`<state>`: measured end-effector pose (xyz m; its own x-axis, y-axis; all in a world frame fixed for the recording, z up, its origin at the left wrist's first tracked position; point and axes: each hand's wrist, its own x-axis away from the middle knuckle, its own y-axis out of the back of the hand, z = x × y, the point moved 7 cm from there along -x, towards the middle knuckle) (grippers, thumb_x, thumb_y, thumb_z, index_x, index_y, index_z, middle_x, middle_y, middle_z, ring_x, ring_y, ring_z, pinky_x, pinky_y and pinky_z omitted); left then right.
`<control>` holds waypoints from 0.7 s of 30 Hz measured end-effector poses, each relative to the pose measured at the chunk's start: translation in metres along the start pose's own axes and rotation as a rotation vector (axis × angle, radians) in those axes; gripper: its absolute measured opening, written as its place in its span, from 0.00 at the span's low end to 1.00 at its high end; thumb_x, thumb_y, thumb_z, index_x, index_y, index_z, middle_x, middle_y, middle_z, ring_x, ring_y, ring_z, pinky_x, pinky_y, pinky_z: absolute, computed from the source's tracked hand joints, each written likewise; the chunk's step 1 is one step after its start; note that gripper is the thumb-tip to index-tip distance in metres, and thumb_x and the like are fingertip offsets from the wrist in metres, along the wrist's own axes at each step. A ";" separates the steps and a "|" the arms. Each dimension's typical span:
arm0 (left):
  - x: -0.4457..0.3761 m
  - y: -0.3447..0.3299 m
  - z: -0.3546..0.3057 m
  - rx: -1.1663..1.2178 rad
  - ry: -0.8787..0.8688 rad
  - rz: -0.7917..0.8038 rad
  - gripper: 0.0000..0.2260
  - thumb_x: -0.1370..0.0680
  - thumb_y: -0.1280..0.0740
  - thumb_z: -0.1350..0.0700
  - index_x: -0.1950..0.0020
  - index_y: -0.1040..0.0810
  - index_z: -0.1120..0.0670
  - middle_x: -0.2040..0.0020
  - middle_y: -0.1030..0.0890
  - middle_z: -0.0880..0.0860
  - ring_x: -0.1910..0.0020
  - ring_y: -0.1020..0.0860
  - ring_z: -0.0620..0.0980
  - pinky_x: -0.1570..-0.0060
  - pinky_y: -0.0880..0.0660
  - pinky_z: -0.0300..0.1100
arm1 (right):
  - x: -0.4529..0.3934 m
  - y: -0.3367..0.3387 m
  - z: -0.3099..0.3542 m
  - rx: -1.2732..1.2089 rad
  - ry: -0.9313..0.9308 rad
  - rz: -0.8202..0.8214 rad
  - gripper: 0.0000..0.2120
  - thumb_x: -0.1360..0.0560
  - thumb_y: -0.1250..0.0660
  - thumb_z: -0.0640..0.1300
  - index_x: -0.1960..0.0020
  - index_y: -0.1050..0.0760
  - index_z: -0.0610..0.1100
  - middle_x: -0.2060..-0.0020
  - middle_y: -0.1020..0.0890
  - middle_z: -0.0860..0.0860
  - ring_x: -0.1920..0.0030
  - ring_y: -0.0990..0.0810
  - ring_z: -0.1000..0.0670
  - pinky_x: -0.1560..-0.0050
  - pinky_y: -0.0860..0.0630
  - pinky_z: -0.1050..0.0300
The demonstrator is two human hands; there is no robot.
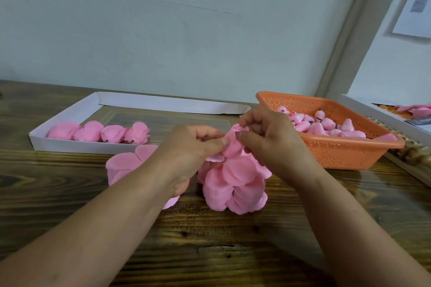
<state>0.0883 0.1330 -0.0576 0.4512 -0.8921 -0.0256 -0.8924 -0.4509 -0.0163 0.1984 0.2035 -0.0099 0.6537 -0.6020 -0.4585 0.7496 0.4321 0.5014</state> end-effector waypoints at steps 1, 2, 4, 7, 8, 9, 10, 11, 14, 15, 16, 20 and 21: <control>0.000 0.000 0.001 -0.014 -0.002 -0.003 0.08 0.27 0.29 0.62 0.49 0.18 0.62 0.56 0.16 0.59 0.63 0.20 0.49 0.60 0.20 0.38 | 0.000 -0.001 0.000 0.003 0.003 0.002 0.07 0.27 0.33 0.35 0.62 0.27 0.45 0.74 0.28 0.42 0.74 0.34 0.49 0.70 0.35 0.56; 0.000 0.001 0.001 -0.034 -0.006 -0.010 0.08 0.29 0.28 0.61 0.51 0.18 0.61 0.58 0.16 0.58 0.64 0.20 0.48 0.59 0.20 0.39 | 0.001 -0.001 0.000 0.018 0.006 0.002 0.06 0.28 0.31 0.38 0.62 0.26 0.44 0.75 0.28 0.45 0.75 0.34 0.52 0.70 0.35 0.56; 0.000 0.000 0.002 -0.062 -0.015 -0.016 0.09 0.30 0.26 0.60 0.51 0.18 0.60 0.59 0.16 0.56 0.65 0.20 0.47 0.59 0.21 0.41 | 0.001 -0.003 0.000 0.066 0.013 -0.022 0.07 0.30 0.29 0.40 0.64 0.27 0.43 0.79 0.30 0.55 0.76 0.35 0.57 0.72 0.36 0.60; 0.000 -0.002 0.002 0.041 0.009 -0.019 0.08 0.25 0.30 0.59 0.48 0.19 0.59 0.54 0.15 0.57 0.59 0.17 0.50 0.60 0.19 0.40 | -0.003 0.004 -0.007 0.094 -0.005 -0.108 0.10 0.29 0.31 0.35 0.67 0.28 0.45 0.81 0.31 0.55 0.75 0.33 0.53 0.71 0.34 0.59; 0.000 -0.001 0.002 0.139 0.033 -0.031 0.07 0.24 0.32 0.59 0.48 0.20 0.59 0.53 0.16 0.59 0.57 0.17 0.52 0.59 0.18 0.41 | -0.004 0.009 -0.010 0.079 -0.014 -0.145 0.10 0.29 0.32 0.34 0.67 0.28 0.43 0.80 0.30 0.51 0.75 0.32 0.48 0.68 0.33 0.60; -0.001 0.000 0.003 0.256 0.067 -0.041 0.07 0.23 0.34 0.60 0.47 0.21 0.60 0.52 0.17 0.61 0.55 0.17 0.54 0.59 0.18 0.42 | -0.005 0.013 -0.013 0.064 -0.021 -0.178 0.10 0.29 0.33 0.33 0.67 0.28 0.41 0.79 0.29 0.45 0.75 0.31 0.42 0.63 0.31 0.60; -0.001 -0.001 0.004 0.363 0.101 -0.040 0.08 0.22 0.36 0.61 0.46 0.23 0.62 0.50 0.18 0.63 0.55 0.17 0.56 0.60 0.18 0.43 | -0.006 0.016 -0.015 0.054 -0.028 -0.206 0.09 0.30 0.33 0.32 0.66 0.29 0.40 0.77 0.28 0.41 0.73 0.30 0.38 0.57 0.31 0.59; -0.001 -0.002 0.004 0.432 0.122 -0.028 0.09 0.22 0.39 0.63 0.44 0.25 0.64 0.49 0.19 0.65 0.55 0.17 0.57 0.59 0.18 0.44 | -0.007 0.019 -0.017 0.051 -0.039 -0.226 0.09 0.30 0.34 0.32 0.67 0.29 0.40 0.77 0.28 0.40 0.72 0.27 0.36 0.57 0.30 0.56; 0.001 -0.004 0.002 0.436 0.082 0.017 0.14 0.25 0.46 0.72 0.44 0.26 0.64 0.47 0.21 0.68 0.57 0.16 0.58 0.59 0.18 0.44 | -0.007 0.022 -0.022 0.051 -0.076 -0.256 0.11 0.30 0.34 0.32 0.67 0.29 0.43 0.79 0.27 0.46 0.74 0.26 0.42 0.72 0.32 0.60; 0.000 -0.004 0.001 0.401 0.054 0.027 0.16 0.25 0.47 0.74 0.45 0.25 0.63 0.47 0.21 0.67 0.58 0.15 0.56 0.59 0.18 0.43 | -0.007 0.023 -0.022 0.047 -0.085 -0.258 0.12 0.30 0.35 0.32 0.68 0.29 0.44 0.80 0.27 0.48 0.76 0.28 0.46 0.75 0.34 0.62; 0.000 -0.004 0.000 0.355 0.027 0.036 0.15 0.25 0.45 0.75 0.46 0.24 0.62 0.47 0.20 0.65 0.58 0.15 0.55 0.59 0.18 0.43 | -0.006 0.024 -0.022 0.045 -0.091 -0.256 0.12 0.30 0.35 0.32 0.68 0.29 0.45 0.80 0.27 0.49 0.79 0.31 0.51 0.78 0.37 0.63; -0.002 -0.002 -0.005 0.104 -0.120 0.039 0.11 0.27 0.33 0.73 0.54 0.21 0.58 0.54 0.15 0.57 0.57 0.16 0.52 0.55 0.18 0.45 | -0.006 0.024 -0.018 0.029 -0.078 -0.221 0.11 0.30 0.34 0.32 0.67 0.28 0.44 0.79 0.26 0.46 0.78 0.33 0.51 0.80 0.39 0.64; -0.002 -0.001 -0.006 0.041 -0.159 0.036 0.11 0.27 0.33 0.73 0.56 0.20 0.57 0.57 0.15 0.55 0.58 0.16 0.51 0.55 0.18 0.44 | -0.006 0.024 -0.018 0.024 -0.074 -0.210 0.10 0.29 0.33 0.32 0.67 0.28 0.43 0.79 0.27 0.45 0.77 0.33 0.51 0.80 0.39 0.64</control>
<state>0.0885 0.1355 -0.0520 0.4162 -0.8902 -0.1852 -0.9088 -0.4138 -0.0534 0.2140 0.2298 -0.0080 0.4733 -0.7250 -0.5004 0.8653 0.2760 0.4185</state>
